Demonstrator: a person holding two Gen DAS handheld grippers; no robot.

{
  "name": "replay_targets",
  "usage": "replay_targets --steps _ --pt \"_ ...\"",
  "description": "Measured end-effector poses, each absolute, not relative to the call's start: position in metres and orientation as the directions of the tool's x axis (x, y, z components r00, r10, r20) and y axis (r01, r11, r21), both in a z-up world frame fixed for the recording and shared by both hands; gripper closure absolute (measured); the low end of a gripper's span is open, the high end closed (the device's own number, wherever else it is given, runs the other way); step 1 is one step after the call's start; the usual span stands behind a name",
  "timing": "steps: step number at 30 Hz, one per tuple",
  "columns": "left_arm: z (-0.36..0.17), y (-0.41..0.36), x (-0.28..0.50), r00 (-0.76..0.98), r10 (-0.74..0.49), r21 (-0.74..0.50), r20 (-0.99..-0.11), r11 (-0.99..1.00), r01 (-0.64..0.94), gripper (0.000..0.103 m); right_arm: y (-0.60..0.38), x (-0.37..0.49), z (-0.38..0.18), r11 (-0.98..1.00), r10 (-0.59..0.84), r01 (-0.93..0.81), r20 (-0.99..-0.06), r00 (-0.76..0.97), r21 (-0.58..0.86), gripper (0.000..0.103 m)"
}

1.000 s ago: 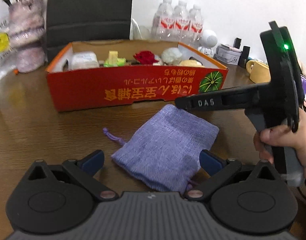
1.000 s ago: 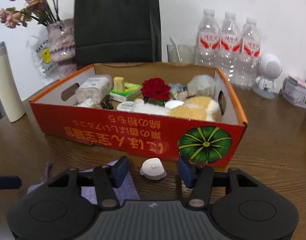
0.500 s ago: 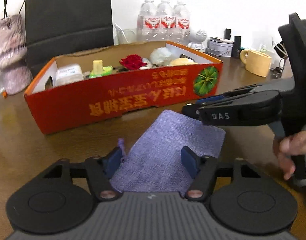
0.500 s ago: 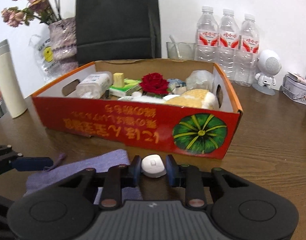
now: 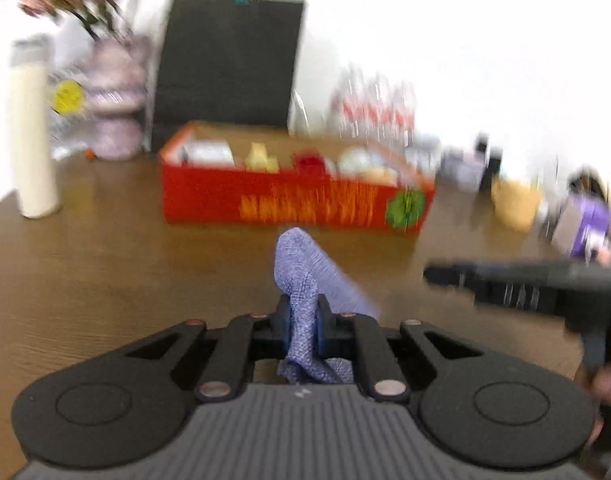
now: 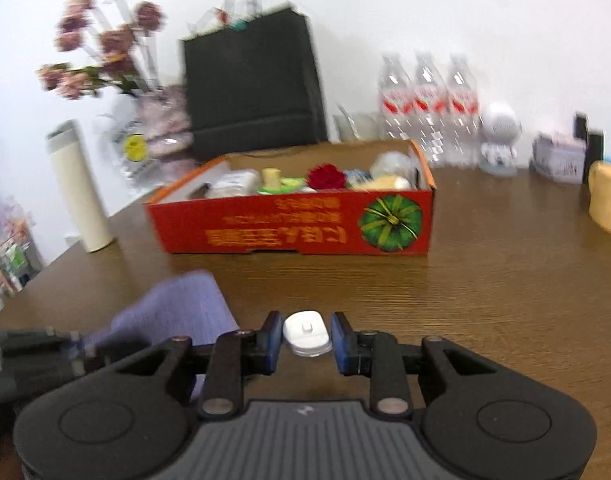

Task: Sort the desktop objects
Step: 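Lift the pouch and charger puck and carry them over the box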

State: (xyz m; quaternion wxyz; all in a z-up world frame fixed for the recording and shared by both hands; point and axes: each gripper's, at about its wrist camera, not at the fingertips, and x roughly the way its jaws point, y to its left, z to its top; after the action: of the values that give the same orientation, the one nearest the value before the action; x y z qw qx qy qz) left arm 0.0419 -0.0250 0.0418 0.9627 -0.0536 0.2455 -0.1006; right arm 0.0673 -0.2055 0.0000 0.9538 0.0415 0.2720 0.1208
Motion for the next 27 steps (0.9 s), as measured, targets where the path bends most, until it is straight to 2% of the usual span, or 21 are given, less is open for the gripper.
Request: replay_targets --steps 3,8,13,17,21,27 --pt "0.063 -0.020 0.011 0.929 -0.191 -0.160 -0.317 0.976 0.146 0.091 -0.194 0.041 0.014 0.967 0.252 -0.232 -0.462 0.851 0.101 0.078" --pt "0.082 -0.014 -0.027 0.969 -0.137 -0.173 -0.208 0.980 0.101 0.091 -0.183 -0.004 0.039 0.968 0.251 -0.239 -0.365 0.896 0.079 0.078" --pt "0.085 -0.027 -0.066 0.989 -0.052 -0.085 -0.138 0.996 0.040 0.091 -0.174 -0.048 0.049 0.980 0.200 -0.192 -0.259 0.945 0.056 0.078" --pt "0.088 -0.031 -0.083 0.990 -0.057 -0.081 -0.128 0.996 0.047 0.091 -0.175 -0.078 0.053 0.984 0.177 -0.166 -0.189 0.966 0.069 0.078" --pt "0.092 -0.032 -0.101 0.995 -0.056 -0.063 -0.077 0.997 0.051 0.091 -0.174 -0.103 0.058 0.987 0.147 -0.139 -0.120 0.982 0.075 0.078" --pt "0.096 -0.030 -0.095 0.994 -0.073 -0.081 -0.079 0.994 0.066 0.091 -0.170 -0.102 0.061 0.989 0.138 -0.132 -0.119 0.983 0.062 0.078"
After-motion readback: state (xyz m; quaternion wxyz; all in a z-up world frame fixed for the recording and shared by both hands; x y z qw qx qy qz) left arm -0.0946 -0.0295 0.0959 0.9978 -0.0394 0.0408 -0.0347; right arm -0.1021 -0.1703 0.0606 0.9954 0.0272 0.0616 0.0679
